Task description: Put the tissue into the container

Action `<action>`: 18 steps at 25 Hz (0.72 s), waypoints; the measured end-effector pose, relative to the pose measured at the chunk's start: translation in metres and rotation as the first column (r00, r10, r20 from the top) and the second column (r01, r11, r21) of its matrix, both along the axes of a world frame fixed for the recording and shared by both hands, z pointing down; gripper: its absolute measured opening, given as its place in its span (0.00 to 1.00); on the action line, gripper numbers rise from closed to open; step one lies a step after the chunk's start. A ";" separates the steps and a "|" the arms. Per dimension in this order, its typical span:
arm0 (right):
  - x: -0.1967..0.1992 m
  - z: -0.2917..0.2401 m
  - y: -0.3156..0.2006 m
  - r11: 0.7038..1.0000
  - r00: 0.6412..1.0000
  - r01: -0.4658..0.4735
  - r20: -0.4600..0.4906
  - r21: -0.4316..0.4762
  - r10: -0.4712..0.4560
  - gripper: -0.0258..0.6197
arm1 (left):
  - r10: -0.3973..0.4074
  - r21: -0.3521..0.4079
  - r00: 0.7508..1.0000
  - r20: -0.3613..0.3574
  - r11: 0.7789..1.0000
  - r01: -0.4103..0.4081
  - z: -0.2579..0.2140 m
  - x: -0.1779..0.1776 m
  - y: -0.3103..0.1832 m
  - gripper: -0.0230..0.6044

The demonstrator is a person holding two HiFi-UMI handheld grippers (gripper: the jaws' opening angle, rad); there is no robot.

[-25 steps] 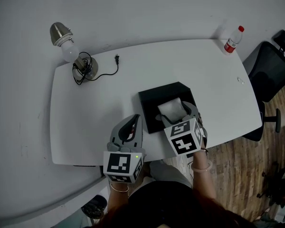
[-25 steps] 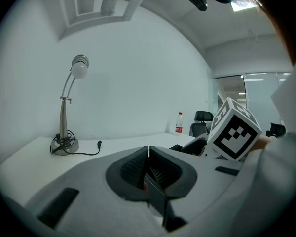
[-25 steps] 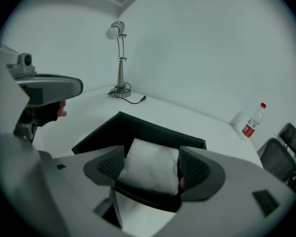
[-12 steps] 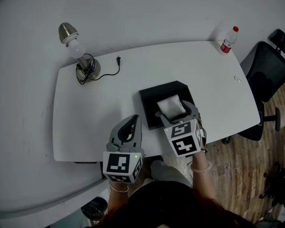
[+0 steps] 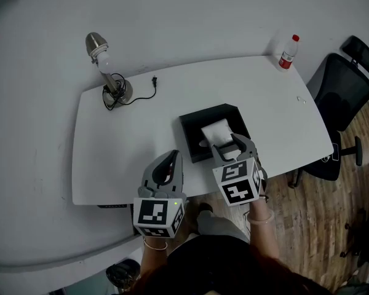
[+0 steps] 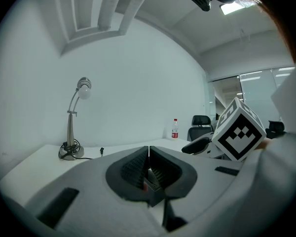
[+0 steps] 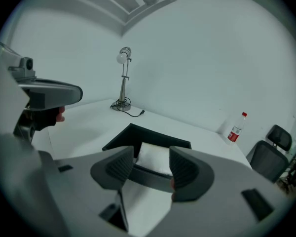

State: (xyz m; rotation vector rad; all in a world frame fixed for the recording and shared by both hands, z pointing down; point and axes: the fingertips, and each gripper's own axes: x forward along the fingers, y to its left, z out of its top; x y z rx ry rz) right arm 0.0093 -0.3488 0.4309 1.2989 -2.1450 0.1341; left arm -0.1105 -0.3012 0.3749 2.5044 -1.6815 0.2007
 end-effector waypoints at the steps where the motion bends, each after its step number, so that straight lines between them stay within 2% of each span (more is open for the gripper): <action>1: 0.001 -0.002 0.003 1.000 1.000 0.000 0.002 0.004 0.000 0.42 | 0.001 0.004 1.000 0.001 1.000 -0.001 -0.001 0.000 0.003 0.08; 9: 0.003 -0.015 0.034 0.999 1.000 -0.006 0.011 0.042 0.006 0.38 | 0.011 0.032 1.000 0.000 0.999 -0.011 -0.011 0.004 0.032 0.08; 18: 0.003 -0.035 0.073 0.993 1.000 -0.018 0.021 0.119 0.016 0.25 | 0.013 0.061 1.000 -0.003 0.998 -0.013 -0.021 0.001 0.071 0.08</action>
